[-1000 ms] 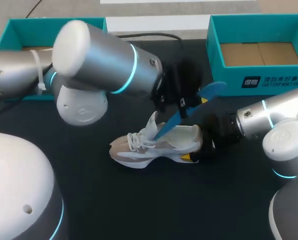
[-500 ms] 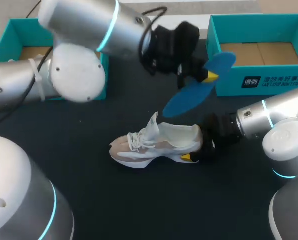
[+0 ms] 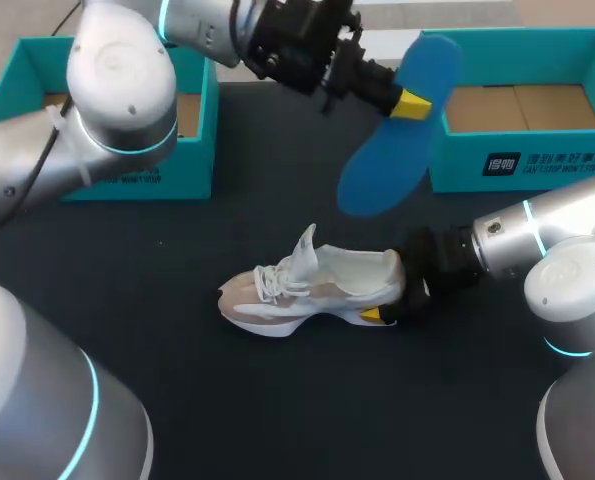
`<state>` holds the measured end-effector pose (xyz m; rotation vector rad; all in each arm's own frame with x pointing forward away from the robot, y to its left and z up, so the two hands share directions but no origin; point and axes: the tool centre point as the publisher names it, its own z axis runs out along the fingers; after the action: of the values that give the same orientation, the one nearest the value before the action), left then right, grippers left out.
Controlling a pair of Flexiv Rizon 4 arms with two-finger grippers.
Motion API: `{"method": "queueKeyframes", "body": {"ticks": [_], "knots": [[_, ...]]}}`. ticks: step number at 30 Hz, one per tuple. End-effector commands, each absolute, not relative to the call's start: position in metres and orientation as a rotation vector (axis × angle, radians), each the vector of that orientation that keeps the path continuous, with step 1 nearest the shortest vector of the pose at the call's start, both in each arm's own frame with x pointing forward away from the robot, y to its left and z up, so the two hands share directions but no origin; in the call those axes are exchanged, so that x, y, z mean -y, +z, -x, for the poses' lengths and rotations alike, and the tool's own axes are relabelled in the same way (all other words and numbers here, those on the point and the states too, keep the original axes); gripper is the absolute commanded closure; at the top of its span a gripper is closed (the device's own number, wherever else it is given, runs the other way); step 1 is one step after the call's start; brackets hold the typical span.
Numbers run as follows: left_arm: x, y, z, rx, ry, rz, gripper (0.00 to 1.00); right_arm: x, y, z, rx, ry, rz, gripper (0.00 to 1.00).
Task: Take the shoe out of the shoebox, open the shoe tongue, remove and reinsert the insole, then place the shoe into the shoebox
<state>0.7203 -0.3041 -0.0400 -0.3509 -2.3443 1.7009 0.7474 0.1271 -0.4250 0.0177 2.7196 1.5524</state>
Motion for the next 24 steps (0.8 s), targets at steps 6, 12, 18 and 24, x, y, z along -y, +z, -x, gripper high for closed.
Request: {"method": "queueKeyframes", "body": {"ticks": [6, 12, 18, 24], "knots": [[0.296, -0.041, -0.725, 2.264, 1.667, 0.424, 1.0, -0.129, -0.428, -0.746, -2.722, 1.547, -0.02, 1.0], [0.296, -0.041, -0.725, 2.264, 1.667, 0.424, 1.0, -0.129, -0.428, -0.746, -2.722, 1.547, -0.02, 1.0], [0.284, -0.038, -0.722, 2.183, 1.708, 0.16, 1.0, -0.129, -0.428, -0.746, -2.722, 1.547, -0.02, 1.0], [0.272, -0.017, -0.706, 1.977, 1.723, -0.182, 1.0, -0.129, -0.428, -0.746, -2.722, 1.547, -0.02, 1.0]]}}
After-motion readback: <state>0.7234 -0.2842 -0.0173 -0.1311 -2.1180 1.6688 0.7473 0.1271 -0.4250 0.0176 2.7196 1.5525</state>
